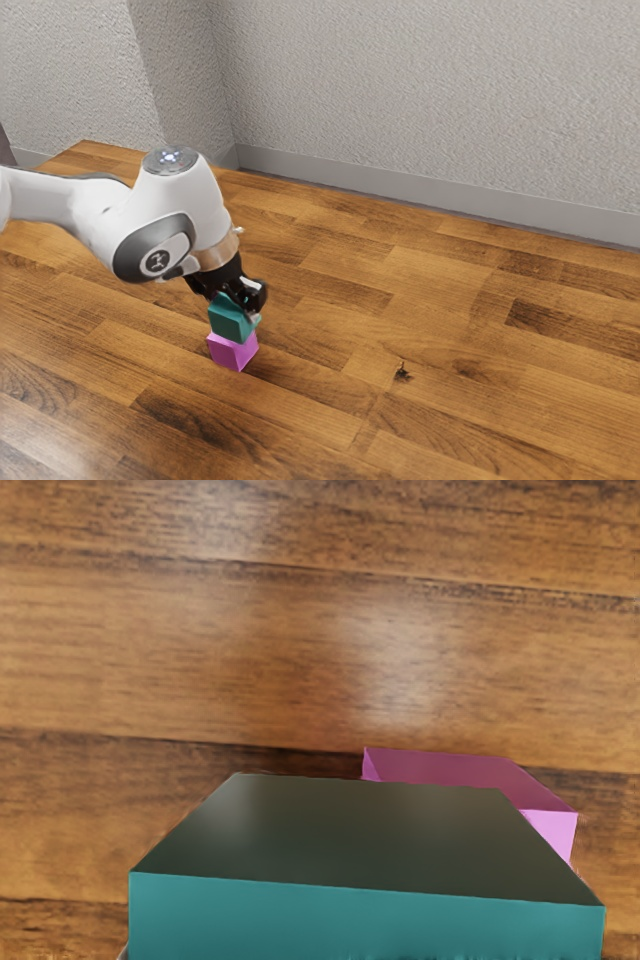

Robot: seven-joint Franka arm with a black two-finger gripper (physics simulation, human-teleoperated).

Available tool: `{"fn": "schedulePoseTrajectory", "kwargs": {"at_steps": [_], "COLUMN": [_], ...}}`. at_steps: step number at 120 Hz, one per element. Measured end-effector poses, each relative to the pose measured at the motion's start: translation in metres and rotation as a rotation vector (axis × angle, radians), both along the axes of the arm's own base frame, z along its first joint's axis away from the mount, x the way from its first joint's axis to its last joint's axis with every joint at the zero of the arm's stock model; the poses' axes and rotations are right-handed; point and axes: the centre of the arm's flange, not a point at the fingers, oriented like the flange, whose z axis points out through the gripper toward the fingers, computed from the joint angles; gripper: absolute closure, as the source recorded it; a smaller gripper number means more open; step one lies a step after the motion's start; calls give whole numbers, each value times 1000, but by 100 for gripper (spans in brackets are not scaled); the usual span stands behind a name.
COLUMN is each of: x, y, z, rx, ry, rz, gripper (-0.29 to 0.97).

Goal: Pick up the blue block with one arm, and put the blue block on the pink block with one arm

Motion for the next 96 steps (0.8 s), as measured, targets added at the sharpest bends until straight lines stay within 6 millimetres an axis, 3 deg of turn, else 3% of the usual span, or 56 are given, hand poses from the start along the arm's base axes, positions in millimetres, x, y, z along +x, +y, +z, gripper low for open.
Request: {"fn": "schedulePoseTrajectory", "kwargs": {"at_steps": [58, 96], "x": [2, -1], "y": [27, 43], "z": [-4, -7], "rx": [-71, -129], "ry": [-37, -14], "rz": [30, 76], "gripper": [46, 59]}}
